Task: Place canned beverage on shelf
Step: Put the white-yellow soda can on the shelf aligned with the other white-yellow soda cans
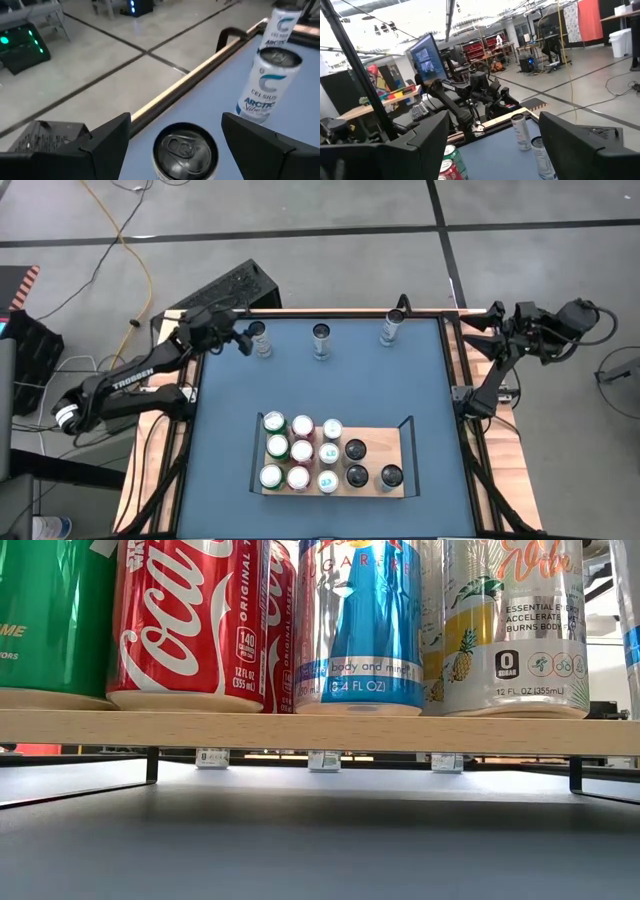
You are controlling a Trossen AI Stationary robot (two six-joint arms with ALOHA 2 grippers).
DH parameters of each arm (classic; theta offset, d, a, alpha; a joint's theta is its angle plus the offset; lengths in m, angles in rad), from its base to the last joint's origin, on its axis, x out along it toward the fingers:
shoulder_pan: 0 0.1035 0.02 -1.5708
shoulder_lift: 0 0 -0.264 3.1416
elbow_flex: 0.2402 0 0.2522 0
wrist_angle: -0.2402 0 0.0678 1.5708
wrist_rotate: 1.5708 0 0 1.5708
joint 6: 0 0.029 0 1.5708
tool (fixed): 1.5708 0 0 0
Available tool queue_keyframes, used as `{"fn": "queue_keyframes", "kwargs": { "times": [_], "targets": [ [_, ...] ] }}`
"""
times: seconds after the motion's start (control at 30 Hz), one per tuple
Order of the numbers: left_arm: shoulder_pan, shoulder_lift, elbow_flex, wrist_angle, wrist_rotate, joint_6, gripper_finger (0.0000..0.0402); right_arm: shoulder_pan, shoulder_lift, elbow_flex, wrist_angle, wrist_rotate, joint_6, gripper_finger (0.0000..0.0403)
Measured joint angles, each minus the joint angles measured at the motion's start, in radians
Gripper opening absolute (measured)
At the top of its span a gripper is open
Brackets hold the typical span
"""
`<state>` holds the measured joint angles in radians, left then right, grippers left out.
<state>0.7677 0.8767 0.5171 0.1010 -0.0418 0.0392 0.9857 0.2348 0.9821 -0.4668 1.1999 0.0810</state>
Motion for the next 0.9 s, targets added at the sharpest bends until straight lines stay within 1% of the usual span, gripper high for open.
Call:
{"fn": "queue_keyframes", "kwargs": {
  "times": [0.13,0.33,0.6,0.67,0.77,0.83,0.9],
  "targets": [
    [-0.004,0.047,0.0,0.009,0.0,-0.012,0.0299,0.0,0.0,0.0,-0.046,0.005,-0.003,0.0301],
    [-0.006,0.122,0.0,0.027,0.0,-0.087,0.0299,0.0,0.0,0.0,-0.071,0.007,-0.002,0.0301],
    [-0.032,0.203,0.001,0.027,-0.002,-0.076,0.0299,0.0,0.0,0.0,-0.072,0.007,-0.003,0.0301],
    [-0.043,0.219,0.001,0.028,-0.022,-0.055,0.0299,0.0,0.0,0.0,-0.072,0.007,-0.003,0.0301],
    [-0.059,0.228,0.001,0.023,-0.103,-0.034,0.0293,0.0,-0.001,0.0,-0.072,0.007,-0.002,0.0301],
    [-0.062,0.228,0.001,0.03,-0.137,-0.035,0.0282,0.0,-0.001,0.0,-0.072,0.007,-0.002,0.0301],
    [-0.061,0.228,0.001,0.033,-0.148,-0.031,0.0264,0.0,-0.001,0.0,-0.072,0.007,-0.002,0.0301]
  ]
}}
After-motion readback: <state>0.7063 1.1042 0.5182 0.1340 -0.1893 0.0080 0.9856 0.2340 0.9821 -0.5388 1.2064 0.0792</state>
